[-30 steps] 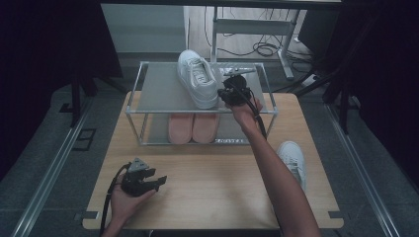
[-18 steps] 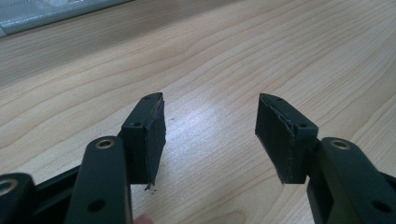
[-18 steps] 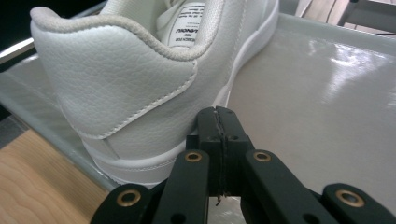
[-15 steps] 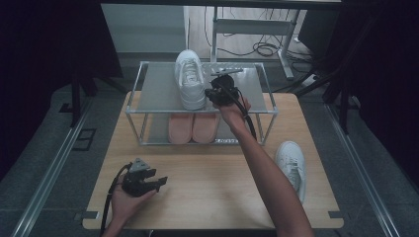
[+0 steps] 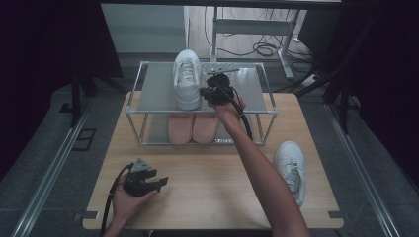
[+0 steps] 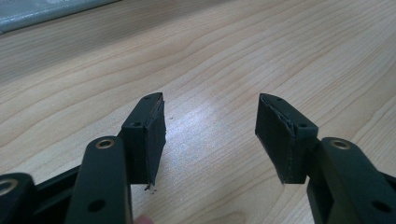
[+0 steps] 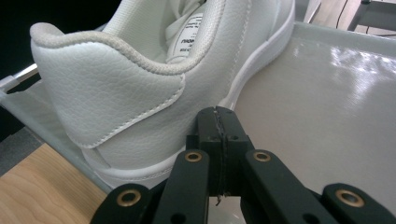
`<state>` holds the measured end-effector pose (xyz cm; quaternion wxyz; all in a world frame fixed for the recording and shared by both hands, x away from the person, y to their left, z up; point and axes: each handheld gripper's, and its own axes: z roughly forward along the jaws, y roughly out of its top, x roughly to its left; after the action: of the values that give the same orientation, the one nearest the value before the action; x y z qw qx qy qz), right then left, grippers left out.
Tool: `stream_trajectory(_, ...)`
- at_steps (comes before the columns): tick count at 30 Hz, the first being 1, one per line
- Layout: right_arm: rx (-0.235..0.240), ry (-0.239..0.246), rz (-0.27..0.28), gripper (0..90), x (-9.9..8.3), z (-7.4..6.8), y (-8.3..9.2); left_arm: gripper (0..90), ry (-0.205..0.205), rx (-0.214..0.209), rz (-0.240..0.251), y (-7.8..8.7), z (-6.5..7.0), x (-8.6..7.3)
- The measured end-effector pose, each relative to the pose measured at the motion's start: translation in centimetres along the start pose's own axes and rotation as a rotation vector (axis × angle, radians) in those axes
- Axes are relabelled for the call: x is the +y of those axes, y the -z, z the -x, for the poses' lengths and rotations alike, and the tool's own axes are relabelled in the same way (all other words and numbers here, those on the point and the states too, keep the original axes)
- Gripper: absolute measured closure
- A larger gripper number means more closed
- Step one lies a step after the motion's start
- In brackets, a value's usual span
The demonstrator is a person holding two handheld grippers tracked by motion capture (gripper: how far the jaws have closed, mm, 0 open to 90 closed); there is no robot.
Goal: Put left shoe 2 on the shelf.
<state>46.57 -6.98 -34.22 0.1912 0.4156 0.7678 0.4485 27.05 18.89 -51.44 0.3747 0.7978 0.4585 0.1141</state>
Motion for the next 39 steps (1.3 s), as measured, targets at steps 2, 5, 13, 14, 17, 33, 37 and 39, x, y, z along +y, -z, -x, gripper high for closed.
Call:
stream_trajectory(2, 0.005, -0.002, 0.002, 89.7, 0.1, -0.2, -0.1, 43.2, 0.0, 0.0, 0.0, 0.0, 0.0, 0.0)
stream_trajectory(5, 0.004, -0.004, 0.003, 89.7, 0.1, -0.3, -0.2, 43.2, 0.002, -0.003, -0.001, 0.0, 0.0, 0.0)
stream_trajectory(13, -0.003, -0.02, 0.004, 89.8, 0.0, -0.3, -0.2, 43.2, -0.004, -0.001, -0.002, -0.1, 0.2, 0.0)
stream_trajectory(14, -0.006, -0.013, 0.005, 89.7, -0.1, -0.3, -0.1, 43.2, -0.003, -0.002, 0.002, 0.0, 0.2, 0.0)
stream_trajectory(17, 0.003, -0.01, 0.005, 89.7, -0.3, -0.1, 0.3, 43.3, 0.0, 0.001, 0.005, 0.0, 0.2, 0.0)
stream_trajectory(33, 0.008, 0.034, 0.019, 89.7, -2.5, 1.8, 5.9, 43.1, 0.01, 0.0, 0.007, 0.3, 0.1, 0.1)
stream_trajectory(37, 0.011, 0.058, 0.017, 89.7, -3.5, 1.8, 7.6, 43.1, 0.007, 0.0, 0.007, 0.4, 0.1, 0.1)
stream_trajectory(39, 0.013, 0.066, 0.019, 89.6, -4.1, 1.9, 8.4, 43.1, 0.007, -0.001, 0.007, 0.4, 0.1, 0.1)
